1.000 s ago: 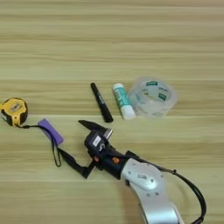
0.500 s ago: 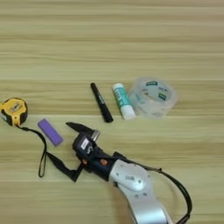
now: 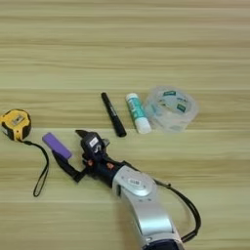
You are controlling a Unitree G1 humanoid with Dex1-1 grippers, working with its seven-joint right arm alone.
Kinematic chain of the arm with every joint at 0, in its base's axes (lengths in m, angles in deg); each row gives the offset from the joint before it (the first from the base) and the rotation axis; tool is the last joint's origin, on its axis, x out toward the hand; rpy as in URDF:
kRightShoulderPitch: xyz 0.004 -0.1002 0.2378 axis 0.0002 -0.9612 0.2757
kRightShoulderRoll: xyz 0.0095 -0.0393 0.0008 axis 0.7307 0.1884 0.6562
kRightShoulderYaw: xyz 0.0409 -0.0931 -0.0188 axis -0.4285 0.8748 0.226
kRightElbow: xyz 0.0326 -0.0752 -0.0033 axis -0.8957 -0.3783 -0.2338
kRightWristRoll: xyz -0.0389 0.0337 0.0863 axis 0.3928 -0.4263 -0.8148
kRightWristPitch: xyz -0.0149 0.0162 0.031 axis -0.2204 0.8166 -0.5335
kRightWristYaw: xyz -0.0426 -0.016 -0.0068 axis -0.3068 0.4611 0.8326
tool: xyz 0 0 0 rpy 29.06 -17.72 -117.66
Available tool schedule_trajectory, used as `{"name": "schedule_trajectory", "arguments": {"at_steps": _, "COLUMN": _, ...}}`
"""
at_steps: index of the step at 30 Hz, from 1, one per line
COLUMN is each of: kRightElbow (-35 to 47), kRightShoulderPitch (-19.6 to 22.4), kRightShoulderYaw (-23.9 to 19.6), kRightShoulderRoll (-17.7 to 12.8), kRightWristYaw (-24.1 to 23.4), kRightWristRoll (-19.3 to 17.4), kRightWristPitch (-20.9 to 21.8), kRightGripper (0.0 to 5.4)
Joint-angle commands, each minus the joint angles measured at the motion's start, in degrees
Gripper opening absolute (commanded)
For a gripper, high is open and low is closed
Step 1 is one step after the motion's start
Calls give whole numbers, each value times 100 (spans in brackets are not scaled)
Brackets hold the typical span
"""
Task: Move the objects on the table
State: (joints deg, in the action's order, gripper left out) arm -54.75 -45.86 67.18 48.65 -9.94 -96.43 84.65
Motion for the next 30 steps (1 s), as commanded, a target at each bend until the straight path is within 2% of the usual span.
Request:
{"name": "schedule_trajectory", "arguments": {"at_steps": 1, "kRightElbow": -239, "kRightShoulderPitch": -118, "kRightShoulderYaw": 132, "kRightShoulderRoll": -158, "kRightWristYaw": -40, "kRightWristRoll": 162, "kRightWristPitch": -576, "kRightGripper": 416}}
{"name": "schedule_trajectory", "arguments": {"at_steps": 5, "kRightElbow": -204, "kRightShoulderPitch": -152, "kRightShoulderYaw": 212, "kRightShoulderRoll": -120, "kRightWristYaw": 15, "kRightWristRoll": 108, "kRightWristPitch": -707, "kRightGripper": 372}}
{"name": "schedule_trajectory", "arguments": {"at_steps": 14, "kRightElbow": -212, "kRightShoulderPitch": -149, "kRightShoulderYaw": 267, "kRightShoulderRoll": -149, "kRightWristYaw": -9, "kRightWristRoll": 122, "kRightWristPitch": -660, "kRightGripper": 285}}
{"name": "schedule_trajectory", "arguments": {"at_steps": 25, "kRightElbow": -154, "kRightShoulderPitch": -108, "kRightShoulderYaw": 225, "kRightShoulderRoll": -154, "kRightWristYaw": -395, "kRightWristRoll": 302, "kRightWristPitch": -450, "kRightGripper": 160}}
{"name": "schedule_trajectory", "arguments": {"at_steps": 30, "kRightElbow": -123, "kRightShoulderPitch": 4, "kRightShoulderYaw": 48, "kRightShoulderRoll": -83, "kRightWristYaw": -758, "kRightWristRoll": 284, "kRightWristPitch": -377, "kRightGripper": 142}}
